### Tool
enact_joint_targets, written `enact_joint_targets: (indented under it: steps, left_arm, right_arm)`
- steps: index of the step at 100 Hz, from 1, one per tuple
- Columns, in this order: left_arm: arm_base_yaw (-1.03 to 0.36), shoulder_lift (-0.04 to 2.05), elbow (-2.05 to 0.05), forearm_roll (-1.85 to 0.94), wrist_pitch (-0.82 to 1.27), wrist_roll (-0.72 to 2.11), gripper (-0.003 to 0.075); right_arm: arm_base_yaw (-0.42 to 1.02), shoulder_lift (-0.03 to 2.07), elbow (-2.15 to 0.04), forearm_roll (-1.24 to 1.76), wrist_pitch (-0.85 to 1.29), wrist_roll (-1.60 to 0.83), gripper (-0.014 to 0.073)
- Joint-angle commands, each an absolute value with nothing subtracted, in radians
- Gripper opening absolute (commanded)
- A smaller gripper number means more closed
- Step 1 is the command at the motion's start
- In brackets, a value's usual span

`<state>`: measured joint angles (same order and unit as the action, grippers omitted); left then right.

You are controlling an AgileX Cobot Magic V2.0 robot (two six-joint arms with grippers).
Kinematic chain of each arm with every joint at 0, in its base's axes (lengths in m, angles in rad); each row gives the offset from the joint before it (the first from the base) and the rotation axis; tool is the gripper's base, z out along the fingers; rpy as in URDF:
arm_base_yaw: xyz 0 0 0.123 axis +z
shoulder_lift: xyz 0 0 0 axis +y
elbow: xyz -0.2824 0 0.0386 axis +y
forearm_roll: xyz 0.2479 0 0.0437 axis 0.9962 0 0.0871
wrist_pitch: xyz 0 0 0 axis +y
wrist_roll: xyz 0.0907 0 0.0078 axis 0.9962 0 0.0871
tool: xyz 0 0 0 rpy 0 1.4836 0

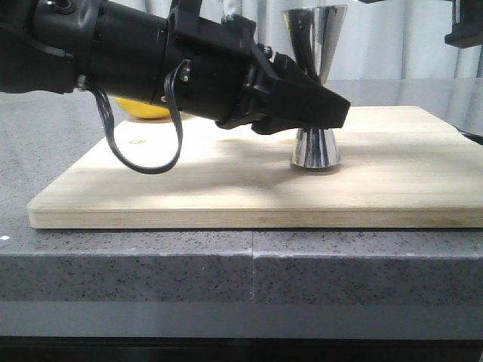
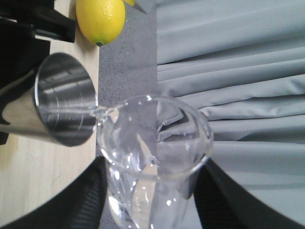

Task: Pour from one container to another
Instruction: 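Pour the clear liquid from the beaker into the jigger cup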

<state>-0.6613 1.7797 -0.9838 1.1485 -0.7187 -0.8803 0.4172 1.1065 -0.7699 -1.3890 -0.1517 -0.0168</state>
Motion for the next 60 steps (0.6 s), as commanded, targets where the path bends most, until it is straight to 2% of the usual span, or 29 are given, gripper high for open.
enact_joint_targets:
  steps: [1,60]
  left_arm:
    - [-0.662,1.725,-1.015,1.106,-0.781,-0.890,-0.0021]
    - [-0.662,1.725,-1.015,1.115,-0.786,-0.890,-0.0021]
  right_arm:
    - [0.416,1.082,-0.811,-1.391,-0.159,-0.020,0.0303]
    - [0.416,1.082,-0.811,-1.433,-0.159,-0.020,0.0303]
